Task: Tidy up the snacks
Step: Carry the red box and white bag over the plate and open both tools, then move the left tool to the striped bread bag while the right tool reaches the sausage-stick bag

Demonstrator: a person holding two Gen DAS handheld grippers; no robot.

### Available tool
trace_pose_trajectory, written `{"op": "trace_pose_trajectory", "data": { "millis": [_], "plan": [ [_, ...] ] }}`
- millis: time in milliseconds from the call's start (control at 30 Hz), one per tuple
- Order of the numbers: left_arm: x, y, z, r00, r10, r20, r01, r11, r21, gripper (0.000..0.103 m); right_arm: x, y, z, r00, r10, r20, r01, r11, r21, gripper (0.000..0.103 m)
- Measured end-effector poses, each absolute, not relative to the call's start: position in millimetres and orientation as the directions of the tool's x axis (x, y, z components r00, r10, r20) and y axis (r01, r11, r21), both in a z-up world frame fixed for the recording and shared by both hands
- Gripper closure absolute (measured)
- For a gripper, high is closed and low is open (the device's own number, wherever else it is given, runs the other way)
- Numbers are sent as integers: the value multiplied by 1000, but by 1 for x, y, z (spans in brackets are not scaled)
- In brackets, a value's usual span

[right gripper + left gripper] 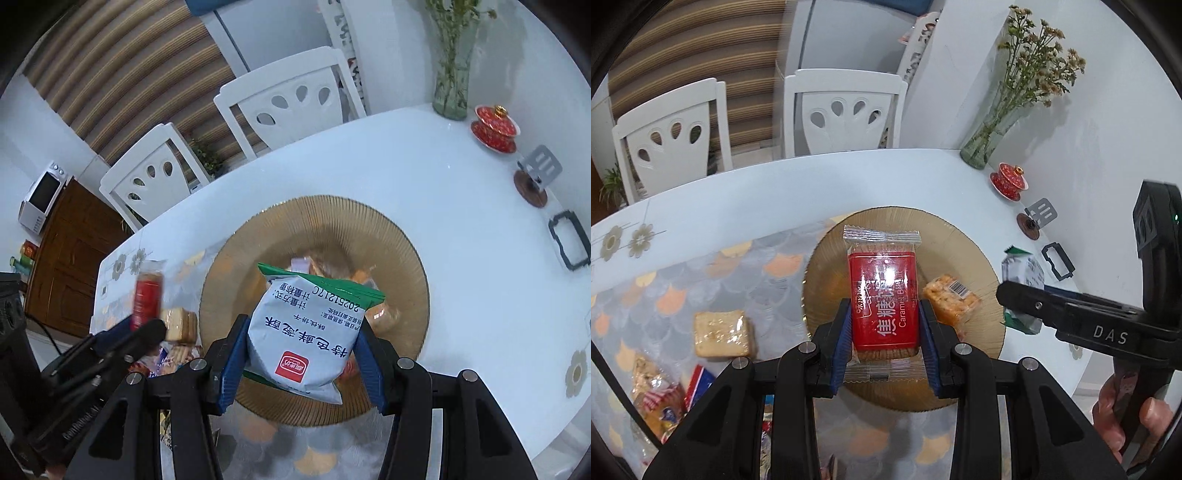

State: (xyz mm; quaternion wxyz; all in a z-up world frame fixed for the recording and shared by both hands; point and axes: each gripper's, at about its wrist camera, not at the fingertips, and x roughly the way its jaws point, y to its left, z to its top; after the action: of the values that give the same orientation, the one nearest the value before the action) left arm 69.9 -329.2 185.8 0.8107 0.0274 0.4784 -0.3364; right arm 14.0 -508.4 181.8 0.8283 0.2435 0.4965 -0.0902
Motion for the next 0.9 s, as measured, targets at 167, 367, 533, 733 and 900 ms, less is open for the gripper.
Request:
{"op": "trace_pose_trajectory", "data": {
  "millis": [167, 367, 533, 733, 900],
  "plan": [
    [75, -339, 182, 317, -518, -795, 567, 775, -280, 72, 23, -510, 181, 487, 86, -869, 373, 880, 295, 50],
    [86, -342, 165, 296, -516, -804, 518, 794, -318, 33, 34, -511, 168, 443, 97, -891, 349, 897, 272, 38],
    [86, -329, 160, 288, -528, -799, 489, 798, -352, 33, 30, -515, 168, 438, 76, -896, 350, 903, 248, 38],
    [82, -299, 166, 316, -519, -794, 452, 818, -355, 33, 26, -512, 168, 423, 88, -902, 354, 900, 254, 38],
    [79, -244, 175, 410, -430, -804, 362, 886, -289, 33, 24, -487, 169, 408, 92, -908, 323, 916, 238, 38]
  ]
}}
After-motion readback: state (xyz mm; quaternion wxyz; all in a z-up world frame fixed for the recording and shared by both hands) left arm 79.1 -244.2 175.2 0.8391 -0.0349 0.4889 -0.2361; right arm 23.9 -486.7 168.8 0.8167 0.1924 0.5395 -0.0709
